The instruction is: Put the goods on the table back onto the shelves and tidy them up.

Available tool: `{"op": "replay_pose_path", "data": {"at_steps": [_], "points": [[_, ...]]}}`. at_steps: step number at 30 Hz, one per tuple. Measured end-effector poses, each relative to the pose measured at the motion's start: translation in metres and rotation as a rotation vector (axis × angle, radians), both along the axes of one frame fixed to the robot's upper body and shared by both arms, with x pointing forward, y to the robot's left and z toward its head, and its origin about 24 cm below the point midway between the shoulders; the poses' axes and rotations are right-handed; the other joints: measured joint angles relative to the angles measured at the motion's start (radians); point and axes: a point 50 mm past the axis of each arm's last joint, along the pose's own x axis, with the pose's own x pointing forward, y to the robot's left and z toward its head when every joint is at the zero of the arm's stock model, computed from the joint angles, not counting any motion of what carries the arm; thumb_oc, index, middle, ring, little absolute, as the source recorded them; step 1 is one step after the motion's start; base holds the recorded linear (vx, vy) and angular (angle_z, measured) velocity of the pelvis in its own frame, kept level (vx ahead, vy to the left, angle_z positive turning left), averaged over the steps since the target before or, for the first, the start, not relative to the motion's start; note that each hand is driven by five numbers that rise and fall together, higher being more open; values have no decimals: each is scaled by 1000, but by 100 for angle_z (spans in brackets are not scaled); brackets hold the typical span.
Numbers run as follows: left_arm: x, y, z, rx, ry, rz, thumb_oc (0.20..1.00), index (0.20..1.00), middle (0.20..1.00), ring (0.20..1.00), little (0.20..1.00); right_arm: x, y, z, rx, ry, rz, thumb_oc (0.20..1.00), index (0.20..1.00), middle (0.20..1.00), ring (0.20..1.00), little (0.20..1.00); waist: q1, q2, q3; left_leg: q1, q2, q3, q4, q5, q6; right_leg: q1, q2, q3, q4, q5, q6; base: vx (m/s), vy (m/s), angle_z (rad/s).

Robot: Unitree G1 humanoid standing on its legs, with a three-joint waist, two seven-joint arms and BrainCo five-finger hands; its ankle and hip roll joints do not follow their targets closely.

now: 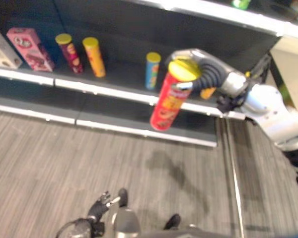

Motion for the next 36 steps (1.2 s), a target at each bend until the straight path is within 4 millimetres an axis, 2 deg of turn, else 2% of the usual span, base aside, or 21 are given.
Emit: {"op": "replay_pose_path", "data": {"at_steps": [1, 2, 4, 5, 6, 7, 9, 10, 12, 13, 14, 15, 16, 18, 20, 22, 28, 30, 31, 33, 36], "points": [[-3, 1, -1, -2, 5, 31, 1000, 1000, 1000, 1000, 1000, 0, -1, -7, 5, 29, -3, 200, 200, 200, 200, 200, -28, -2, 3, 19, 84, 5, 20, -13, -30, 1, -20, 10, 15, 1, 1, 141, 821, 0], [2, -4, -1, -22, -8, 18, 1000, 1000, 1000, 1000, 1000, 2, -12, -20, -13, 79, -49, 200, 200, 200, 200, 200, -77, 28, 5, 36, 160, 6, 13, 65, -59, -1, -82, 3, 56, 8, 16, 213, 798, 17], [13, -24, -3, -76, -31, -37, 1000, 1000, 1000, 1000, 1000, 4, -34, -30, 20, 114, -139, 200, 200, 200, 200, 200, -98, 97, -9, 44, 165, -37, 45, 86, -96, 2, -142, 20, 117, 24, 43, 224, 670, 17], [15, -27, -3, -82, -32, -55, 1000, 1000, 1000, 1000, 1000, 5, -34, -38, 17, 140, -154, 200, 200, 200, 200, 200, -104, 102, -23, 108, 93, -56, 27, -39, -119, -11, -226, 37, 142, 56, 73, 246, 494, -7], [23, -18, 3, -55, -56, -66, 1000, 1000, 1000, 1000, 1000, 3, -35, -45, 32, 158, -155, 200, 200, 200, 200, 200, -106, 65, -33, 94, 33, -64, 51, -83, -119, -14, -274, 41, 118, 120, 72, 245, 496, -22], [30, -7, 9, -17, -68, -76, 1000, 1000, 1000, 1000, 1000, 2, -34, -53, 40, 187, -151, 200, 200, 200, 200, 200, -103, 35, -39, 86, -5, -64, 69, -88, -114, 0, -303, 40, 78, 198, 51, 110, 291, 6], [42, 6, 17, 29, -91, -94, 1000, 1000, 1000, 1000, 1000, -1, -33, -62, 50, 216, -144, 200, 200, 200, 200, 200, -97, 47, -34, 90, -19, -49, 82, -92, -104, -23, -328, 37, 148, 285, 10, 103, 496, 25], [44, 20, 25, 77, -100, -102, 1000, 1000, 1000, 1000, 1000, -3, -37, -63, 54, 209, -148, 200, 200, 200, 200, 200, -96, 67, -47, 106, -37, -43, 89, -108, -67, -38, -314, 16, 164, 222, 94, 124, 912, 41], [33, 33, 25, 110, -61, -100, 1000, 1000, 1000, 1000, 1000, 4, -29, -64, 106, 194, -164, 200, 200, 200, 200, 200, -93, 15, -60, 17, -97, 48, 300, -215, 58, -38, -378, -27, 104, 443, -41, 59, 748, -24], [22, 24, 17, 96, -11, -147, 1000, 1000, 1000, 1000, 1000, 6, -24, -54, 97, 151, -154, 200, 200, 200, 200, 200, -88, 45, -75, 6, -163, 61, 198, -204, 108, -63, -405, -22, 84, 515, -91, -22, 478, -72], [15, 15, 11, 67, 9, -154, 1000, 1000, 1000, 1000, 1000, 7, -24, -53, 110, 136, -158, 200, 200, 200, 200, 200, -86, 75, -80, 39, -183, 81, 124, -175, 75, -77, -408, -18, 96, 522, -97, -24, 478, -48], [13, 13, 10, 64, 7, -146, 1000, 1000, 1000, 1000, 1000, 5, -24, -58, 115, 143, -165, 200, 200, 200, 200, 200, -92, 91, -85, 55, -203, 86, 90, -141, 104, -97, -375, 6, 126, 475, -49, -46, 291, -33], [15, 12, 10, 49, -16, -117, 1000, 1000, 1000, 1000, 1000, 5, -22, -61, 105, 157, -162, 200, 200, 200, 200, 200, -90, 125, -76, 66, -169, 88, 60, -130, 105, -126, -308, 27, 215, 289, 25, -39, 247, -15], [17, 13, 12, 47, -41, -88, 1000, 1000, 1000, 1000, 1000, 6, -21, -61, 69, 157, -151, 200, 200, 200, 200, 200, -95, 145, -65, 59, -144, 85, 38, -118, 105, -156, -114, 41, 236, 77, 42, -20, 374, -19], [18, 9, 11, 32, -48, -69, 1000, 1000, 1000, 1000, 1000, 9, -23, -64, 60, 170, -166, 200, 200, 200, 200, 200, -98, 143, -63, 59, -119, 88, 27, -109, 94, -184, 53, 53, 181, -5, 1, 16, 190, -14], [16, -5, 5, -12, -38, -85, 1000, 1000, 1000, 1000, 1000, 10, -28, -60, 39, 153, -187, 200, 200, 200, 200, 200, -98, 129, -72, 73, -162, 78, 7, -106, 90, -142, 60, 33, 88, 7, -43, 40, 100, 1], [20, -50, -5, -117, -42, -150, 1000, 1000, 1000, 1000, 1000, 14, -54, -46, -50, 71, -295, 200, 200, 200, 200, 200, -125, 201, -58, 60, -193, 7, -4, -66, 65, -50, 45, -29, -5, 23, -38, 56, 90, 51], [22, -48, -5, -113, -47, -145, 1000, 1000, 1000, 1000, 1000, 14, -53, -45, -44, 68, -291, 200, 200, 200, 200, 200, -114, 192, -52, 51, -187, 11, 6, -61, 62, -46, 35, -45, -22, 24, -40, 98, 251, 31], [20, -38, -3, -89, -37, -140, 1000, 1000, 1000, 1000, 1000, 14, -45, -45, -15, 71, -264, 200, 200, 200, 200, 200, -93, 145, -27, 24, -181, 17, 97, -84, 44, -34, 11, -14, -45, 38, -67, 81, 263, -35], [11, -27, -2, -60, -12, -144, 1000, 1000, 1000, 1000, 1000, 14, -34, -46, 8, 76, -223, 200, 200, 200, 200, 200, -103, 115, -29, 10, -71, 8, 75, -68, -23, -46, 7, 8, -47, 28, -76, 114, 288, -36], [6, -29, -5, -66, 13, -150, 1000, 1000, 1000, 1000, 1000, 16, -39, -45, 14, 77, -250, 200, 200, 200, 200, 200, -110, 138, -25, 12, 86, -14, 20, -21, -90, -55, -1, 42, -44, 41, -34, 164, 323, -23]]}}
